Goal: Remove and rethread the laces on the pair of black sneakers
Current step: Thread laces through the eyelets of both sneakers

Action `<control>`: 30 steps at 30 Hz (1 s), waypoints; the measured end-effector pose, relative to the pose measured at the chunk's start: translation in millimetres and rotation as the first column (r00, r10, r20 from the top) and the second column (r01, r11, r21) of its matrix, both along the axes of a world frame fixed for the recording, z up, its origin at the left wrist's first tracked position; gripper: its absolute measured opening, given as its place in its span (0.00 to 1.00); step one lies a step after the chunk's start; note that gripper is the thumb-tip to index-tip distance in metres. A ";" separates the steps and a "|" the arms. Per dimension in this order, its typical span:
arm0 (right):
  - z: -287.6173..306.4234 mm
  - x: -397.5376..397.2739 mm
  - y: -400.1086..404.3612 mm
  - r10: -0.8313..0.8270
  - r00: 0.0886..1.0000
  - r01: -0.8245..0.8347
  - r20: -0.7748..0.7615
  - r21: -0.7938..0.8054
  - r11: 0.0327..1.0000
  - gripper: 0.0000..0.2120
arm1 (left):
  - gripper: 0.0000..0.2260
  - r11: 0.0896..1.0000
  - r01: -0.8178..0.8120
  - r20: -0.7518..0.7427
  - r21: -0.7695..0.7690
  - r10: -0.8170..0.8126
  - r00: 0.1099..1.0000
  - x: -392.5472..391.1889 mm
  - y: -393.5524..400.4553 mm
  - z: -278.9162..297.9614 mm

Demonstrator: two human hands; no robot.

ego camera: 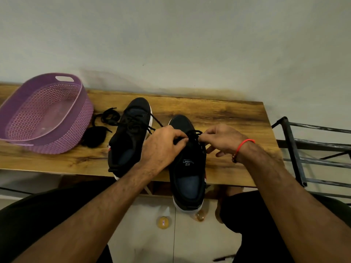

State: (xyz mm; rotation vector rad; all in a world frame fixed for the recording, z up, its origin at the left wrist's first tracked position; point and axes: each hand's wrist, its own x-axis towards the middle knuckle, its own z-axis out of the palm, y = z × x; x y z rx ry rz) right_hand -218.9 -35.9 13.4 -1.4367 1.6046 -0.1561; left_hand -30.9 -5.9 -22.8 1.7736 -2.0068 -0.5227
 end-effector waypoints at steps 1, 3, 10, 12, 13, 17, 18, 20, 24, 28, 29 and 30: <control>-0.6 -2.2 -0.4 -0.020 0.999 0.019 0.034 0.026 0.999 0.08 | 0.11 1.000 0.007 0.017 0.005 -0.007 1.000 -1.8 -0.8 -3.2; -3.3 -5.6 -1.5 -0.057 0.995 0.051 0.080 0.068 0.996 0.07 | 0.12 1.000 0.015 0.024 0.007 -0.015 1.000 -5.1 -2.5 -7.2; -5.4 -7.5 -3.9 -0.068 0.991 0.056 0.114 0.100 0.993 0.07 | 0.13 0.999 -0.018 0.000 -0.034 0.018 1.000 -13.5 -6.3 -8.1; -6.1 -7.9 -4.7 -0.062 0.992 0.050 0.113 0.107 0.993 0.07 | 0.12 0.999 -0.034 -0.016 -0.042 0.034 0.999 -13.7 -6.7 -8.6; -6.4 -8.2 -5.1 -0.057 0.992 0.045 0.112 0.107 0.993 0.07 | 0.12 0.998 -0.041 -0.016 -0.046 0.040 0.999 -13.6 -6.5 -9.3; -5.9 -8.7 -5.9 -0.038 0.993 0.028 0.107 0.098 0.995 0.07 | 0.12 0.998 -0.042 0.004 -0.051 0.042 0.999 -13.5 -5.9 -10.5; -6.0 -9.0 -5.9 -0.038 0.994 0.028 0.106 0.095 0.995 0.07 | 0.12 0.998 -0.039 0.013 -0.048 0.040 0.999 -13.6 -6.3 -10.2; -5.8 -9.1 -5.5 -0.034 0.994 0.025 0.103 0.091 0.996 0.07 | 0.13 0.999 -0.032 0.029 -0.040 0.033 0.999 -13.4 -6.6 -9.3; -2.2 -9.1 -4.8 -0.028 0.994 0.018 0.106 0.093 0.996 0.06 | 0.15 0.999 -0.024 0.081 -0.033 0.026 0.996 -13.5 -6.1 -8.6; 1.7 -8.4 -2.7 -0.028 0.993 0.017 0.115 0.098 0.995 0.06 | 0.15 0.999 -0.018 0.078 -0.026 0.020 0.997 -12.7 -5.7 -8.0; 2.4 -8.2 -2.2 -0.037 0.992 0.025 0.119 0.103 0.994 0.06 | 0.15 1.000 -0.012 0.065 -0.025 0.014 0.998 -12.2 -5.4 -8.1; 2.8 -8.3 -1.9 -0.046 0.992 0.034 0.120 0.106 0.994 0.07 | 0.15 1.000 -0.004 0.052 -0.025 0.005 0.999 -11.8 -5.1 -8.4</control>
